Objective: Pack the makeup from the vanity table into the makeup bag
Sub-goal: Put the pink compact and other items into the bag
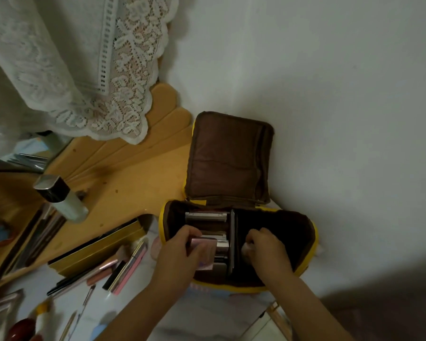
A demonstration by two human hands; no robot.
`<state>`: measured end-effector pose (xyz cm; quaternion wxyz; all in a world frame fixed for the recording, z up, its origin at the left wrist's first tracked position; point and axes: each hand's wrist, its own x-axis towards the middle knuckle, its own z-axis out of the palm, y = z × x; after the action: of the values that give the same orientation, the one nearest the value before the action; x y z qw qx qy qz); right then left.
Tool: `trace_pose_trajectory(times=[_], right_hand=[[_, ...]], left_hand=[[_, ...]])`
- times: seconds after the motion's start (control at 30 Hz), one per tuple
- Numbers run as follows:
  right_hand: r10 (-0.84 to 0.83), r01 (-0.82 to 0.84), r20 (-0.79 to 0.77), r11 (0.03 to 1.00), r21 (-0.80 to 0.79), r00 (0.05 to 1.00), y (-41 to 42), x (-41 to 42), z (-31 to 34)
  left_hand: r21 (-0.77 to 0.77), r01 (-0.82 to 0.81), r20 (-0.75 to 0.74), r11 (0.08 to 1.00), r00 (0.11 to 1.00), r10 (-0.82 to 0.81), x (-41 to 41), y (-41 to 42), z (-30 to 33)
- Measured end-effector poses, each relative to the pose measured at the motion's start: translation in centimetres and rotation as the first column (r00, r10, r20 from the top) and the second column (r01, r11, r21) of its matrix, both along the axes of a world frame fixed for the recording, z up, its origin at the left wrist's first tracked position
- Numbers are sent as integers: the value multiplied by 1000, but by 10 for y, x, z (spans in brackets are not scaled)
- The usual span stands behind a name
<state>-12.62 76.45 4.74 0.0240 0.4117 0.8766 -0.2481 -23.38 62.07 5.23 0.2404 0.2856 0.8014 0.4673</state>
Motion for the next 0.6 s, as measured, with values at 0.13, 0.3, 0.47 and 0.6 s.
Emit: trace_pose_trajectory(times=[0.13,0.3,0.47,0.6], right_hand=[[-20,19,-30,1000,-21,999,0,0,3],[-36,48,-169,996,72,985,-7,9,5],[-57,93,-309,990,105,949,-16,20,5],[-67,101,-324,991,90,944,-22,29,3]], left_hand=[[-22,66,42,998,997,-65,-2,6,-1],[-139,251,71,958,967,-243,-7,13,-5],[-361,354,-110,862,902,-417,-6,24,-19],[-617,365,-212,697,776,-594,-3,37,-23]])
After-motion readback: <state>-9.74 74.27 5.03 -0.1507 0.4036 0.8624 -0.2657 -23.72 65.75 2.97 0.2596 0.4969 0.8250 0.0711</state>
